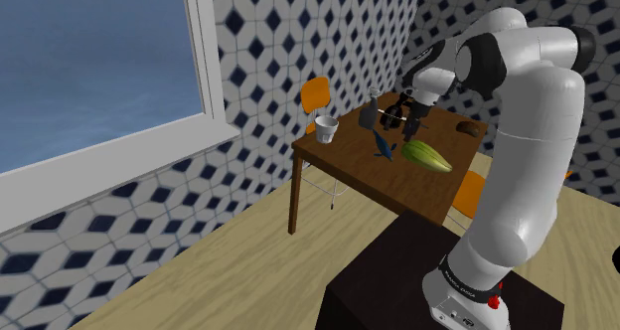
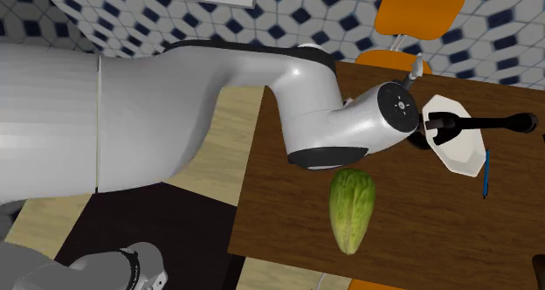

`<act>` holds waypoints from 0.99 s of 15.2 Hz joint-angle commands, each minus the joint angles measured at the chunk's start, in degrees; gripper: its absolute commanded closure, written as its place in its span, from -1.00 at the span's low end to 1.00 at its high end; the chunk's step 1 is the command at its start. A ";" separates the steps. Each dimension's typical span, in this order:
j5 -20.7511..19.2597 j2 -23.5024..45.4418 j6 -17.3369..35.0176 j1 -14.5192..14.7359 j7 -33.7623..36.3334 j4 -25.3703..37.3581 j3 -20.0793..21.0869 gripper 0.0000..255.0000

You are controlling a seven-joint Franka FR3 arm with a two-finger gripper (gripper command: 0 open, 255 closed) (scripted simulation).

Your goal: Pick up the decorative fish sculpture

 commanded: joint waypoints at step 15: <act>12.94 28.58 -7.18 -18.08 -13.42 28.91 10.48 -1.00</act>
